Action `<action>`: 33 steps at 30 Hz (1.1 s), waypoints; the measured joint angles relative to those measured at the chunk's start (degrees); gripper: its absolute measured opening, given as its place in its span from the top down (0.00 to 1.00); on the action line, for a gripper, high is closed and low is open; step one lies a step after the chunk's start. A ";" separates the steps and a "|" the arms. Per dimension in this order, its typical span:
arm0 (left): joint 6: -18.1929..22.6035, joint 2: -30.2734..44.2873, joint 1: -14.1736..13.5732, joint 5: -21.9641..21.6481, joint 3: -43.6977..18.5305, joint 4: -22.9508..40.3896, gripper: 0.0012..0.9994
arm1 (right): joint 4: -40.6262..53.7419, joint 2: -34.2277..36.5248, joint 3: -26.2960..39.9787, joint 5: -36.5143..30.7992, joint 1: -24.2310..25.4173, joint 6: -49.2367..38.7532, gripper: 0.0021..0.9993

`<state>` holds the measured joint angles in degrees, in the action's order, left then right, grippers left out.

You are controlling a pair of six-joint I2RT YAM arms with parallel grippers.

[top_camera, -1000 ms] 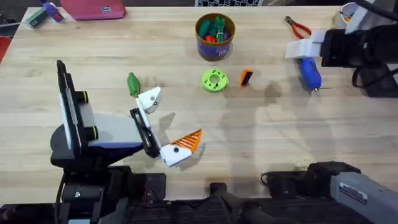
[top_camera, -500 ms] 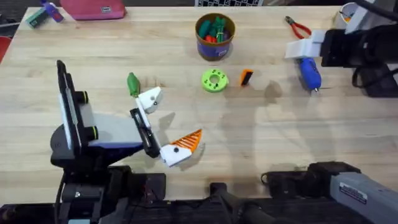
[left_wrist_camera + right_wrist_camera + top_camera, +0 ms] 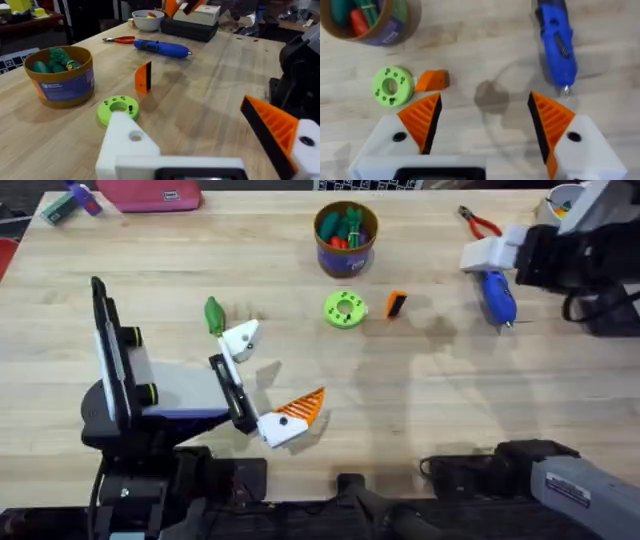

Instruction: Pick up the gripper from the table and insert it into the empty holder that is missing its gripper. Then pick up a screw, insert it into the mounting hole, and use the screwdriver to tighten it. Finally, clean up the table by picking up the vegetable and placing it into the bucket.

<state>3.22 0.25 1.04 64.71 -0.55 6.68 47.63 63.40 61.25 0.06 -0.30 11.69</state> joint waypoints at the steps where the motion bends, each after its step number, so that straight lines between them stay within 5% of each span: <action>1: 0.00 0.00 0.00 0.01 0.02 0.00 0.01 | 1.42 0.69 0.49 -0.30 -0.75 2.06 0.01; 9: 0.02 0.00 0.00 0.02 0.02 0.02 0.01 | 15.13 14.71 11.59 -8.77 -13.09 18.48 0.01; 18: 0.02 0.00 0.00 0.02 0.02 0.02 0.01 | 15.02 28.14 24.09 -11.44 -26.27 23.71 0.01; 33: 0.02 0.00 0.00 0.02 0.02 0.02 0.01 | 14.10 32.64 24.50 -4.21 -23.86 29.15 0.05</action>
<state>3.25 0.25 1.04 64.73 -0.54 6.70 61.73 96.04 85.75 -4.15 -24.16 40.85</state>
